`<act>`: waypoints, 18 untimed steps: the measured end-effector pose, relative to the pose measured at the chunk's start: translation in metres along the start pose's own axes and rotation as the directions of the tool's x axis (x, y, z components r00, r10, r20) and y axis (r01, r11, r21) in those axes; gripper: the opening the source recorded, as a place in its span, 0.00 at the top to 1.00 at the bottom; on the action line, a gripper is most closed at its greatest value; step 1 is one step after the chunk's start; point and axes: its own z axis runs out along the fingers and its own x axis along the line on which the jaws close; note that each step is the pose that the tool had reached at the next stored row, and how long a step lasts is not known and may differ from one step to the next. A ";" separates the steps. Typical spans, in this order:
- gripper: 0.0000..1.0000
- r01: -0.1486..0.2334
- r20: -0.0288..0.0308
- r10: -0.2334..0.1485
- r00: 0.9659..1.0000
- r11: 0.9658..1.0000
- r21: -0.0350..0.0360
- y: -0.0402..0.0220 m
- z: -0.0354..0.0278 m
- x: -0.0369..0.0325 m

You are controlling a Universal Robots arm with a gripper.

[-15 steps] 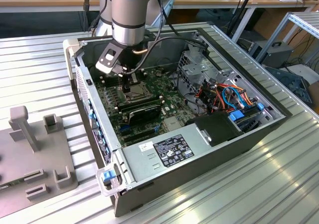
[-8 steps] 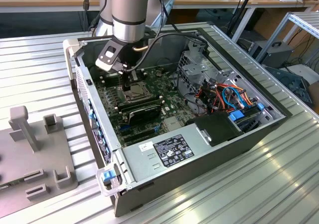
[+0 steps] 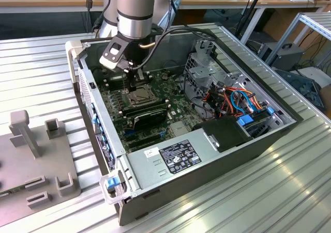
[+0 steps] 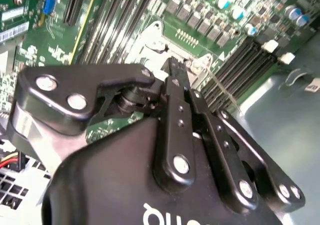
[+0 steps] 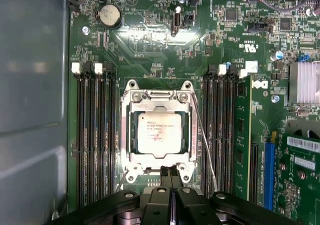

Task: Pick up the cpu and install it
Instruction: 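Close the cpu cover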

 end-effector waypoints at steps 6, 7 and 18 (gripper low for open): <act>0.89 0.000 0.000 0.000 1.000 1.000 0.000 0.0128 0.0004 0.0000; 0.89 0.000 0.000 0.000 1.000 1.000 0.000 0.0151 0.0005 0.0000; 0.89 0.000 0.000 0.000 1.000 1.000 0.000 0.0290 0.0010 0.0000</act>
